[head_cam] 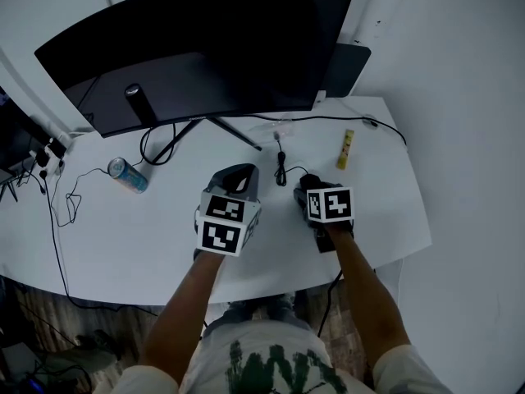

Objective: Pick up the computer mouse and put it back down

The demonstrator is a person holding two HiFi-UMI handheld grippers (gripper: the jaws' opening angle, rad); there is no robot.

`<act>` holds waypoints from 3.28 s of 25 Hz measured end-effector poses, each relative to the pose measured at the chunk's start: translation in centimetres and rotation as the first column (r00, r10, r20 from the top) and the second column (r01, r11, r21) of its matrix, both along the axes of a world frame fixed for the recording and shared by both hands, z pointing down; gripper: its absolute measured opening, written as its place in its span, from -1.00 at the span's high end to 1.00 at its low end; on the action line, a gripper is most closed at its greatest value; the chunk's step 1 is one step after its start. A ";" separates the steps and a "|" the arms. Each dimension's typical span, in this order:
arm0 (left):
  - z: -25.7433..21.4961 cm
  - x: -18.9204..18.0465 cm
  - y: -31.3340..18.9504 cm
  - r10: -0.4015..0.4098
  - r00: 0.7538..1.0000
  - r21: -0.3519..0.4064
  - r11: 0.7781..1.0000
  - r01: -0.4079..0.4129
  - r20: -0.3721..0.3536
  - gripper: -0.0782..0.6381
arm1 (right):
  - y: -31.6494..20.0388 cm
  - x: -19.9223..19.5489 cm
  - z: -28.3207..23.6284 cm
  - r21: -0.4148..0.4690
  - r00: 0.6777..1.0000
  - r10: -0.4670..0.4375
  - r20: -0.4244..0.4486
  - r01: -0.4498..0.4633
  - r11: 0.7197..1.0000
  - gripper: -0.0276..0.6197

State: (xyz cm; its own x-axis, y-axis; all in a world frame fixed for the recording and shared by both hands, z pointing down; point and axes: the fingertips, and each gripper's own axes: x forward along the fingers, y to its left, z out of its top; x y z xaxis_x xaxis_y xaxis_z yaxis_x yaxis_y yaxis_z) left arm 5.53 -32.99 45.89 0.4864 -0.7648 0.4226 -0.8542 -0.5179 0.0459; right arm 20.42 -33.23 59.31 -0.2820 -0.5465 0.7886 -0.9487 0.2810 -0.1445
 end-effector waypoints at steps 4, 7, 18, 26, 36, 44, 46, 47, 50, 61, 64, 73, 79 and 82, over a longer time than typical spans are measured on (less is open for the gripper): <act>-0.8 -0.2 0.5 -0.006 1.000 0.006 1.000 0.006 0.003 0.78 | 0.0 -0.7 -2.3 0.044 0.999 -0.016 0.039 0.015 0.999 -0.08; -1.8 -0.4 0.4 -0.018 1.000 0.029 0.999 0.018 -0.008 0.78 | -0.2 -1.5 -4.3 0.082 0.997 -0.044 0.059 0.039 0.996 -0.08; -5.8 -2.4 0.2 -0.066 0.997 0.097 0.993 0.069 -0.028 0.78 | -1.2 -4.0 -12.7 0.245 0.988 -0.103 0.116 0.072 0.967 -0.08; -8.5 -3.6 -0.1 -0.094 0.995 0.144 0.985 0.097 -0.029 0.78 | -2.0 -4.6 -18.3 0.352 0.980 -0.130 0.148 0.071 0.933 -0.08; -10.1 -4.4 -0.3 -0.112 0.993 0.167 0.979 0.116 -0.031 0.78 | -2.6 -4.8 -23.1 0.446 0.976 -0.141 0.164 0.054 0.894 -0.08; -10.2 -4.0 -0.3 -0.113 0.993 0.168 0.979 0.116 -0.027 0.78 | -2.5 -5.0 -23.7 0.454 0.974 -0.155 0.164 0.065 0.889 -0.08; -10.2 -4.1 -0.2 -0.113 0.993 0.166 0.979 0.116 -0.022 0.78 | -2.4 -5.0 -23.7 0.454 0.974 -0.156 0.165 0.065 0.889 -0.08; -10.1 -4.1 -0.2 -0.114 0.993 0.165 0.980 0.116 -0.019 0.78 | -2.4 -5.0 -23.7 0.454 0.974 -0.156 0.165 0.065 0.889 -0.08; -10.2 -4.1 -0.3 -0.115 0.993 0.167 0.979 0.117 -0.020 0.78 | -2.5 -5.0 -23.8 0.453 0.974 -0.155 0.166 0.064 0.889 -0.08; -10.2 -4.1 -0.3 -0.115 0.993 0.167 0.979 0.117 -0.018 0.78 | -2.6 -5.0 -23.6 0.450 0.974 -0.157 0.162 0.069 0.890 -0.08; -10.1 -4.2 -0.4 -0.116 0.993 0.167 0.979 0.117 -0.018 0.78 | -2.6 -5.1 -23.5 0.449 0.974 -0.156 0.165 0.067 0.891 -0.08; -10.2 -4.4 -0.2 -0.118 0.993 0.166 0.979 0.119 -0.019 0.78 | -2.4 -5.2 -23.5 0.442 0.972 -0.153 0.176 0.061 0.895 -0.08; -10.2 -4.6 0.2 -0.123 0.992 0.161 0.979 0.125 -0.021 0.78 | -2.1 -5.5 -23.2 0.434 0.973 -0.153 0.176 0.063 0.899 -0.08; -9.9 -5.0 0.4 -0.130 0.991 0.158 0.979 0.132 -0.021 0.78 | -2.1 -6.0 -23.0 0.430 0.971 -0.156 0.179 0.065 0.901 -0.08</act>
State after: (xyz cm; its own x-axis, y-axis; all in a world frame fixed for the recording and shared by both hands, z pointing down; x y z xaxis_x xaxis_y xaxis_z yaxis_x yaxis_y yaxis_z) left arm 0.53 -32.63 35.95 0.3816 -0.8788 0.2864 -0.9149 -0.4032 -0.0183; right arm 14.44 -35.32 36.35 -0.4894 -0.7683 0.4127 -0.8704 0.4595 -0.1767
